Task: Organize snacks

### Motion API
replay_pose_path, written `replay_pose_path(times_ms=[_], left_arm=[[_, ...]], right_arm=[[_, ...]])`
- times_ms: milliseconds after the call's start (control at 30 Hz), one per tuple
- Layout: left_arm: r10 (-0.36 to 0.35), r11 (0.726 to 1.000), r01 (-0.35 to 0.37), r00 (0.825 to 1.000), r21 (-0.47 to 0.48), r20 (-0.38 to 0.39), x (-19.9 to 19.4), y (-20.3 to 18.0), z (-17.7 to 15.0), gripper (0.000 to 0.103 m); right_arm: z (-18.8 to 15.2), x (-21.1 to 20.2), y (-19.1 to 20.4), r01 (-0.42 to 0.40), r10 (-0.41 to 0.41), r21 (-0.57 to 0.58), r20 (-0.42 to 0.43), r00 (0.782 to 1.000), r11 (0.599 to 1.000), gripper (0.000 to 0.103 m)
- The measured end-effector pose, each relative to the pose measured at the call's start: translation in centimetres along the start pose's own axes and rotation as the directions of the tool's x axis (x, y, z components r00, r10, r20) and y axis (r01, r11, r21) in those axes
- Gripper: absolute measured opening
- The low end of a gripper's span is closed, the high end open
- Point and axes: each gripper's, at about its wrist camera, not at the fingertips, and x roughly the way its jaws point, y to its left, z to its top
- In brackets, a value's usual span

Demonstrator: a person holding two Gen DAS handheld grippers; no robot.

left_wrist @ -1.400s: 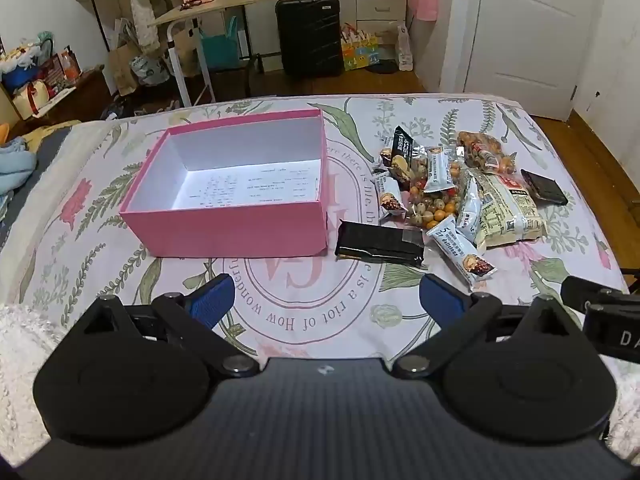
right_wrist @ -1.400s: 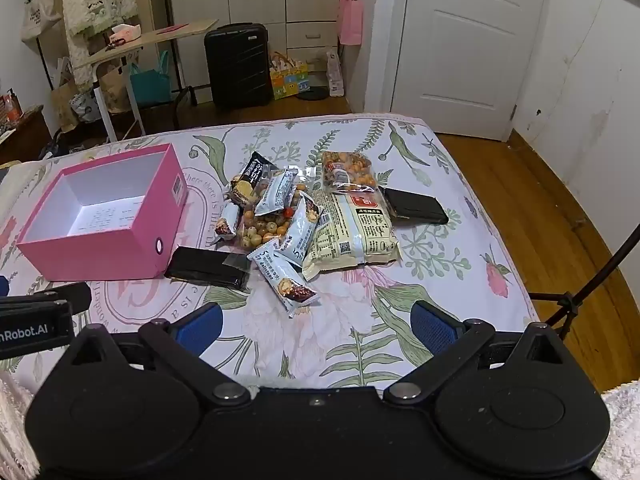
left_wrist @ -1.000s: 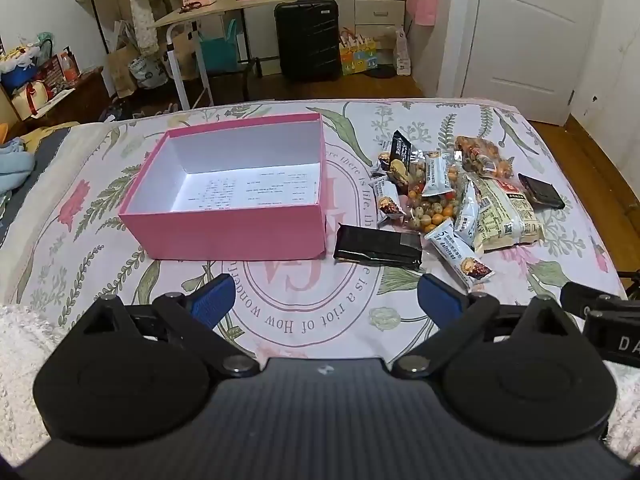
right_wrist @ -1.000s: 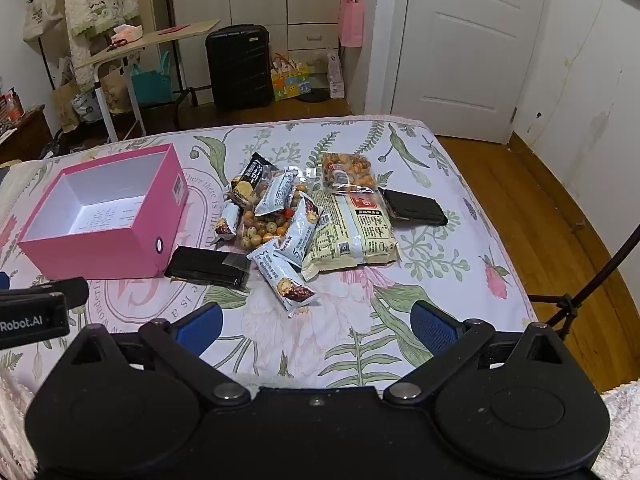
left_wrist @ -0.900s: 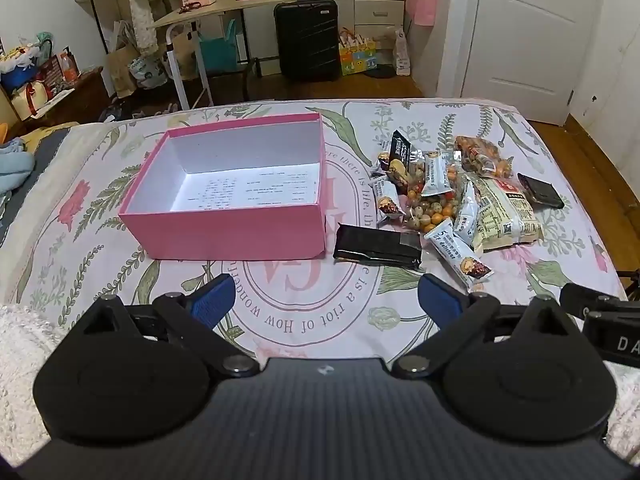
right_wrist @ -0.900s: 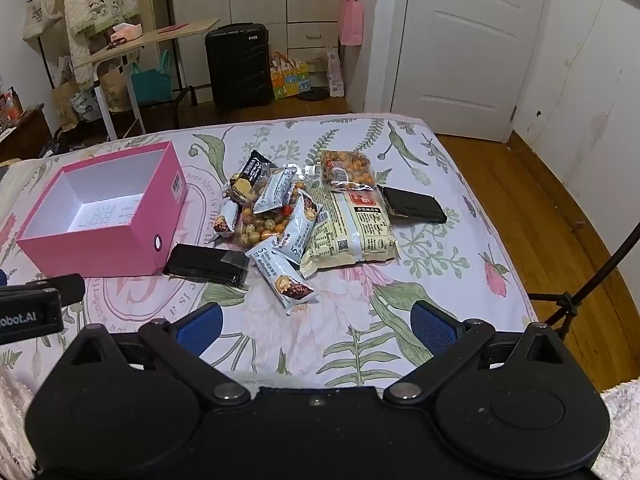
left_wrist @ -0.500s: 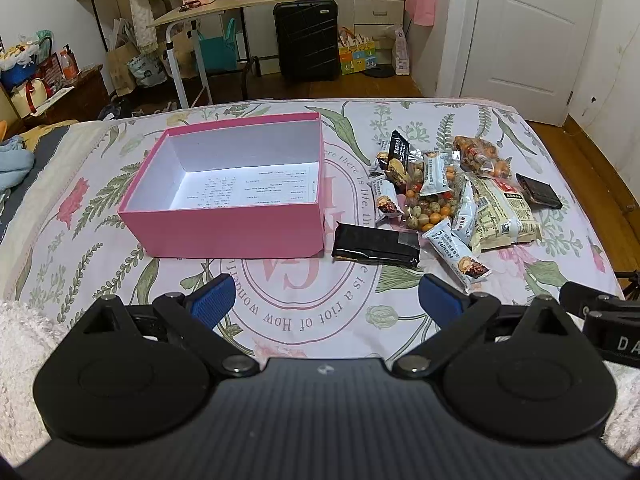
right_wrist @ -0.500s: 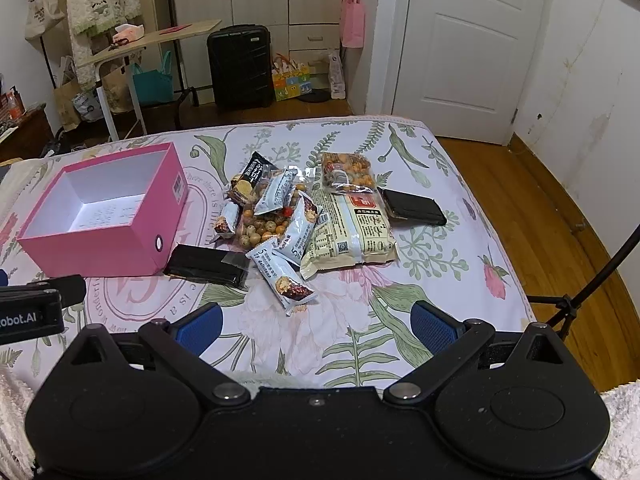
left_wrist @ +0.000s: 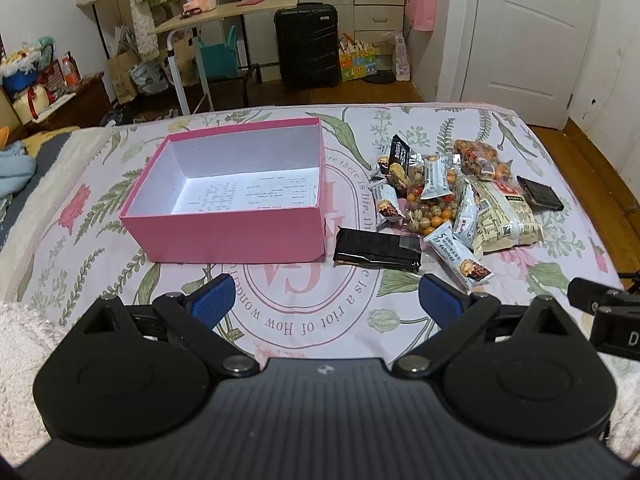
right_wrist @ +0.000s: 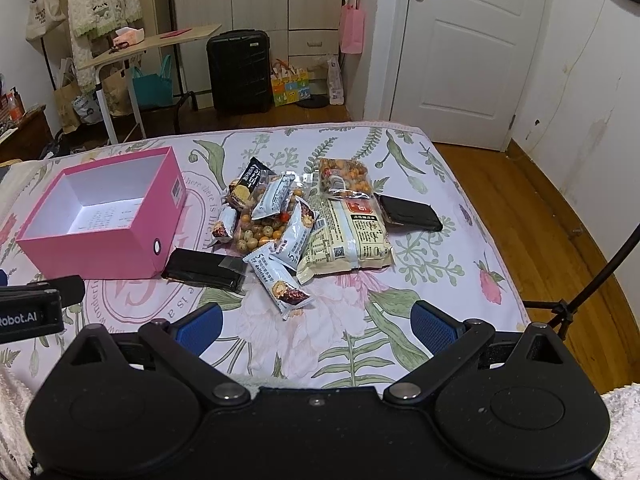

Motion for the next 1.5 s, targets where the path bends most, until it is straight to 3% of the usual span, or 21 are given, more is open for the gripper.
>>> replay_pose_path(times_ms=[300,633,900,1033,1200,1333,1500], left_arm=[[-0.037,0.999,0.037,0.999,-0.023,0.004,0.2,-0.5,-0.5,0.1],[-0.019,1.0,0.019,1.0,-0.021,0.007,0.3,0.2,-0.9,0.1],[-0.066,0.996,0.066,0.998,-0.06,0.001,0.7,0.8,-0.9,0.099],[-0.082,0.993,0.081,0.997,-0.091,-0.012,1.5,0.7,-0.6,0.097],[-0.163,0.986,0.159,0.984,-0.056,-0.077,3.5,-1.0,1.5,0.096],[-0.237,0.971,0.229,0.959,-0.066,-0.158,6.2,-3.0,3.9,0.094],[-0.239,0.968,0.228,0.965,-0.101,-0.11,10.4,-5.7,4.8,0.09]], right_arm=[[-0.4,-0.1,0.0,0.005,-0.004,-0.015,0.018,1.0,1.0,0.101],[-0.5,-0.2,0.3,-0.004,0.005,-0.023,0.03,1.0,1.0,0.101],[-0.7,-0.2,-0.1,-0.065,0.066,-0.019,0.062,0.996,0.998,0.101],[-0.4,-0.1,-0.9,-0.117,0.118,-0.013,0.146,0.982,0.993,0.101],[1.7,1.1,-3.1,-0.227,0.226,-0.026,0.25,0.942,0.974,0.099],[4.7,2.9,-4.1,-0.278,0.283,-0.056,0.243,0.928,0.959,0.095],[8.4,7.5,-5.1,-0.389,0.383,0.02,0.141,0.913,0.921,0.09]])
